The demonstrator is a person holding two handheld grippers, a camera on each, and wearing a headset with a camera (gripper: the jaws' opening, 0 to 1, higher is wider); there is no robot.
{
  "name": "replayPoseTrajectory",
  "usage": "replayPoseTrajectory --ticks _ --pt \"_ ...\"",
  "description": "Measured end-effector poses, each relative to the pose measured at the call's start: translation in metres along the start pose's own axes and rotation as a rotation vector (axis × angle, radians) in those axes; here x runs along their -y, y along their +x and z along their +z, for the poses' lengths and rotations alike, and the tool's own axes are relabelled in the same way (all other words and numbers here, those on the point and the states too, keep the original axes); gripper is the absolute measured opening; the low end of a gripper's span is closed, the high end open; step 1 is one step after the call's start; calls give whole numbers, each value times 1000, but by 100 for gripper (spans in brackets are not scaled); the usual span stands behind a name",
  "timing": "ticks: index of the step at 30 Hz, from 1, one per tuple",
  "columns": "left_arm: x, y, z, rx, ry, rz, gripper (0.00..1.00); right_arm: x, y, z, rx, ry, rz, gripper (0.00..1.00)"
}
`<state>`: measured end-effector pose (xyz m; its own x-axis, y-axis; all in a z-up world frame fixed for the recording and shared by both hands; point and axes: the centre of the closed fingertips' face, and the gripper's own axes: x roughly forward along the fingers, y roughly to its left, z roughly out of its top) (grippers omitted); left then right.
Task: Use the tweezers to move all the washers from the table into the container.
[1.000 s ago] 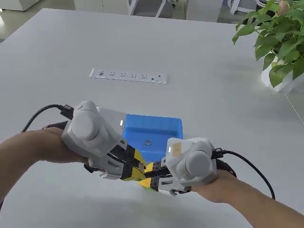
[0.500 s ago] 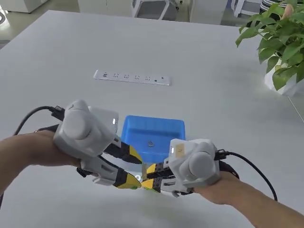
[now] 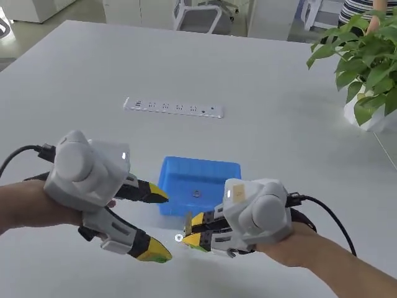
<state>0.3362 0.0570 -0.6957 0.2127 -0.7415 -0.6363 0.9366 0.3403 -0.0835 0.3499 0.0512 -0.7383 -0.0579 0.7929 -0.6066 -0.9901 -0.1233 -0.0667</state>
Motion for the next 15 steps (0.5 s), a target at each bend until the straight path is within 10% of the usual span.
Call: replayPoseTrajectory --ticks 15 --pt "-1 -13 1 31 -59 64 98 11 -28 27 23 -18 -27 8"
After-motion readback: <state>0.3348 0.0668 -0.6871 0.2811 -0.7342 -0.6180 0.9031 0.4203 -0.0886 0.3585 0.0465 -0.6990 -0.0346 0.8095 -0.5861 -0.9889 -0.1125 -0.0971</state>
